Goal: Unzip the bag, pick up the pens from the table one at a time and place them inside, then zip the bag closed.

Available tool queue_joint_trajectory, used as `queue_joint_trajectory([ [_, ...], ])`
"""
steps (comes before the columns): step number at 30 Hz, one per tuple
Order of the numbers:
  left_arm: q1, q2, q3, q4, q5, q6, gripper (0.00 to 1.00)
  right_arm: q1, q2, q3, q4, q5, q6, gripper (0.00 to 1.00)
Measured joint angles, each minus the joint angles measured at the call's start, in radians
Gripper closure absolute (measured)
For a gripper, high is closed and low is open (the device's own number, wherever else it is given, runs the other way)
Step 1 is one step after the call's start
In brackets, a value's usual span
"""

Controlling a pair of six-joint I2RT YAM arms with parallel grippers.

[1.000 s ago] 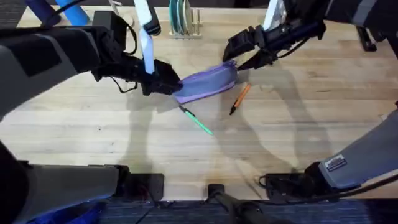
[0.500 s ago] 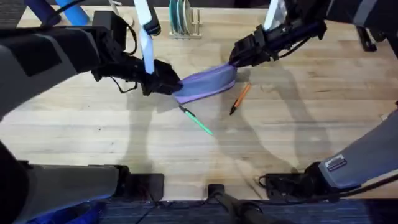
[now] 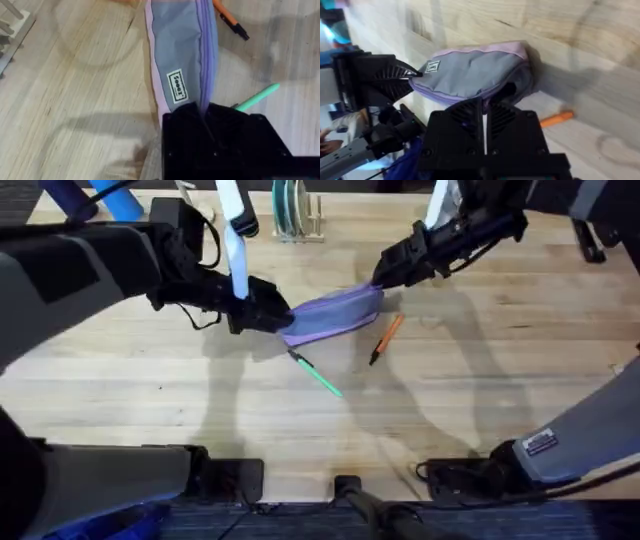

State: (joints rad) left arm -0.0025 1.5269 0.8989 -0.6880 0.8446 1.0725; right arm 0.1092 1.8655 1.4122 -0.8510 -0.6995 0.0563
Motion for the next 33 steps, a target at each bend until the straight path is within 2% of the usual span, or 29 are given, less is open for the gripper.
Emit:
queue_joint_trajectory([
  [12, 0.0, 0.0, 0.0, 0.001, 0.004, 0.0, 0.959, 0.07, -0.108, 0.05, -0.049, 0.177, -0.006, 0.969],
  [23, 0.001, 0.0, 0.0, -0.002, -0.003, 0.0, 0.959, 0.232, -0.129, 0.072, -0.022, 0.436, -0.039, 0.97],
  [33, 0.001, 0.0, 0.0, -0.003, -0.004, 0.0, 0.959, 0.38, -0.129, 0.078, 0.019, 0.479, -0.042, 0.97],
])
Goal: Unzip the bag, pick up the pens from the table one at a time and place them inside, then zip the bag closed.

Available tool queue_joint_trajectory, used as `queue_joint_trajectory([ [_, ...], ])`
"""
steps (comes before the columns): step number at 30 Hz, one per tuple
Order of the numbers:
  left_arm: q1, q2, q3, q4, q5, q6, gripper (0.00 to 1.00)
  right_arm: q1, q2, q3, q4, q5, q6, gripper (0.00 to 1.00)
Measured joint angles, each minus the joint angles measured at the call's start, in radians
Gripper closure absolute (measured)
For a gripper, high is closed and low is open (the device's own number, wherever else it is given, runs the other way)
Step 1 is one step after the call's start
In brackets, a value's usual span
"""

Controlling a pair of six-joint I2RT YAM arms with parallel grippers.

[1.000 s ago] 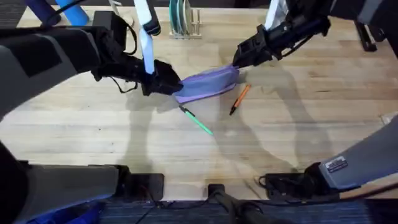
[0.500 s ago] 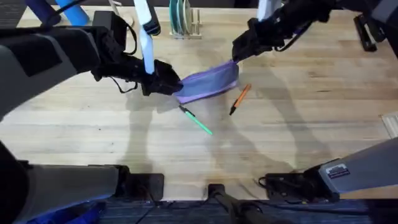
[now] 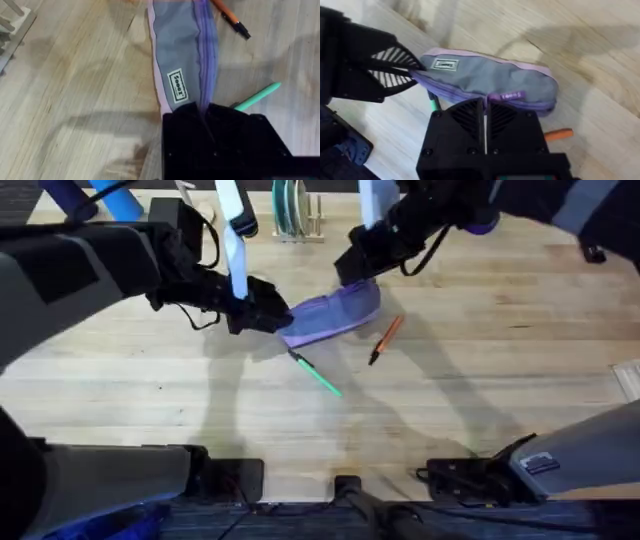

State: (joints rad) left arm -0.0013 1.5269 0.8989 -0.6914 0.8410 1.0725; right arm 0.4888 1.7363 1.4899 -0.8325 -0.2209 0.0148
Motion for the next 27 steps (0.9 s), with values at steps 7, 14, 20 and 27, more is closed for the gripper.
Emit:
queue_joint_trajectory([
  [7, 0.0, 0.0, 0.0, 0.0, -0.003, 0.0, 0.959, 0.061, 0.0, 0.0, 0.038, 0.025, 0.0, 0.97],
  [14, 0.004, 0.0, 0.0, 0.003, -0.001, 0.0, 0.959, 0.161, 0.0, 0.003, 0.113, 0.0, 0.005, 0.97],
  [20, 0.004, 0.0, 0.0, 0.003, 0.0, 0.0, 0.959, 0.207, 0.0, 0.003, 0.146, -0.042, 0.006, 0.97],
  [27, 0.004, 0.0, 0.0, 0.004, 0.0, 0.0, 0.959, 0.204, 0.0, 0.004, 0.144, -0.05, 0.008, 0.972],
])
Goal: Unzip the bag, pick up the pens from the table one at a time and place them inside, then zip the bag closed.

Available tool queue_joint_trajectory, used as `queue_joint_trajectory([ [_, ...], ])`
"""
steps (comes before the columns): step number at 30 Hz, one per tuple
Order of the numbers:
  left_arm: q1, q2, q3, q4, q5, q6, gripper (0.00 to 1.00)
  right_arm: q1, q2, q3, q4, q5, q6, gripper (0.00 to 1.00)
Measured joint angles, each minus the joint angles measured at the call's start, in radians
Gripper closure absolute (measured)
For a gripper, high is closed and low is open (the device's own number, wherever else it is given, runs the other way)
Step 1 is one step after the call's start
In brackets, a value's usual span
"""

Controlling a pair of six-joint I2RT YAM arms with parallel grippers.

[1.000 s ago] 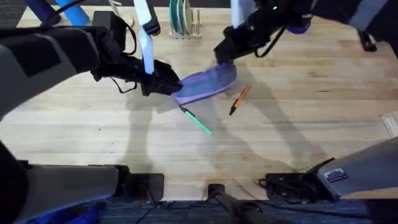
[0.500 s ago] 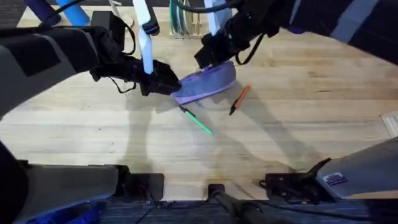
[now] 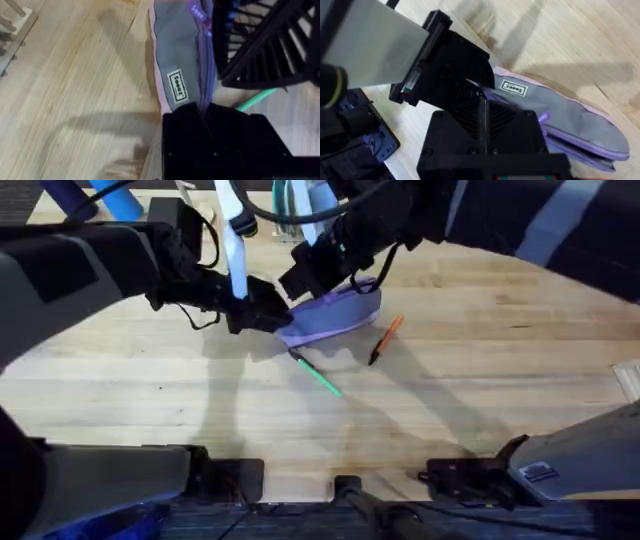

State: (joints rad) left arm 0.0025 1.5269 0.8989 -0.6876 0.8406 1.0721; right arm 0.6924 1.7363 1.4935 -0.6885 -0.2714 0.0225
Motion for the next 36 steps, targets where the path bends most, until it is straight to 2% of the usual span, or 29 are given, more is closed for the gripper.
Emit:
queue_joint_trajectory([
  [6, 0.0, 0.0, 0.0, 0.0, 0.0, 0.0, 0.959, -0.006, -0.021, 0.0, -0.006, 0.014, 0.0, 0.972],
  [11, 0.0, 0.0, 0.0, 0.0, 0.0, 0.0, 0.959, -0.01, -0.122, 0.0, -0.009, 0.092, 0.0, 0.964],
  [12, 0.0, 0.0, 0.0, 0.0, 0.0, 0.0, 0.959, -0.011, -0.144, 0.001, -0.011, 0.106, 0.004, 0.909],
  [17, 0.0, 0.0, 0.0, 0.0, 0.0, 0.0, 0.959, -0.043, -0.246, 0.006, -0.047, 0.155, 0.0, 0.172],
  [18, 0.0, 0.0, 0.0, 0.0, 0.0, 0.0, 0.959, -0.051, -0.259, 0.006, -0.055, 0.159, -0.002, 0.054],
  [19, 0.0, 0.0, 0.0, 0.0, 0.0, 0.0, 0.959, -0.062, -0.272, 0.006, -0.066, 0.164, -0.003, 0.018],
  [27, 0.0, 0.0, 0.0, 0.0, 0.0, 0.0, 0.959, -0.132, -0.302, 0.006, -0.116, 0.179, 0.0, 0.005],
  [36, 0.0, 0.0, 0.0, 0.0, 0.0, 0.0, 0.959, -0.133, -0.302, 0.006, -0.136, 0.179, 0.0, 0.005],
])
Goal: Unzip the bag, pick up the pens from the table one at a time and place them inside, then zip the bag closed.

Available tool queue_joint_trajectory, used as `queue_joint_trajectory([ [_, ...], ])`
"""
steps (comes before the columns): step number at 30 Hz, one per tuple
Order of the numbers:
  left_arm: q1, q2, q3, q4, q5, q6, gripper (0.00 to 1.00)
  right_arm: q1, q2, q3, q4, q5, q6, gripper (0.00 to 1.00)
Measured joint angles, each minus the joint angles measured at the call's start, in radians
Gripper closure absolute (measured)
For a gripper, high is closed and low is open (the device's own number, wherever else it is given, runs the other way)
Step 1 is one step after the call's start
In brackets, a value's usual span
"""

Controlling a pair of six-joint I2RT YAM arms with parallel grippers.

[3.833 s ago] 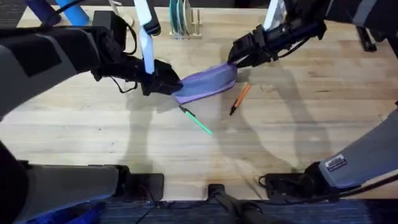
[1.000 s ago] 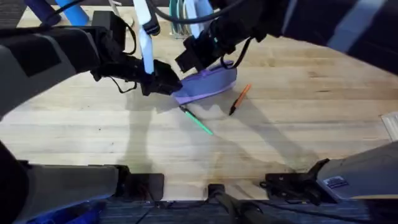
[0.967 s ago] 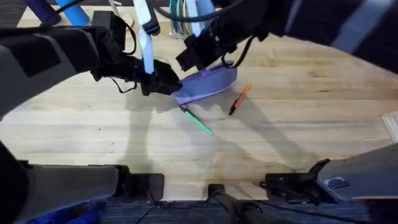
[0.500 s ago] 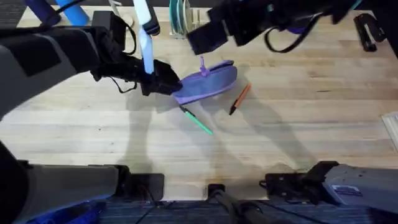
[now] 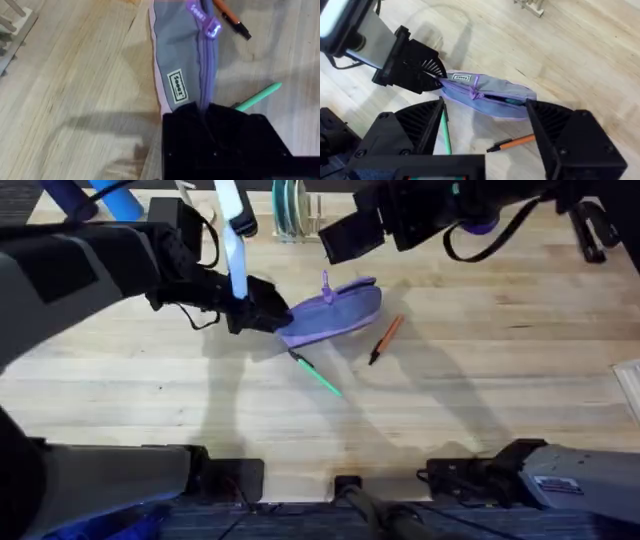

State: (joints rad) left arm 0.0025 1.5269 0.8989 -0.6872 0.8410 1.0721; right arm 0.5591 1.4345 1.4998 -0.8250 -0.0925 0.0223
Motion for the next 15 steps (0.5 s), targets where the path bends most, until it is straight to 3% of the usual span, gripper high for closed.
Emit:
queue_joint_trajectory([
  [15, 0.0, 0.0, 0.0, 0.0, 0.0, 0.0, 0.959, 0.0, 0.033, 0.0, -0.045, -0.001, -0.001, 0.005],
])
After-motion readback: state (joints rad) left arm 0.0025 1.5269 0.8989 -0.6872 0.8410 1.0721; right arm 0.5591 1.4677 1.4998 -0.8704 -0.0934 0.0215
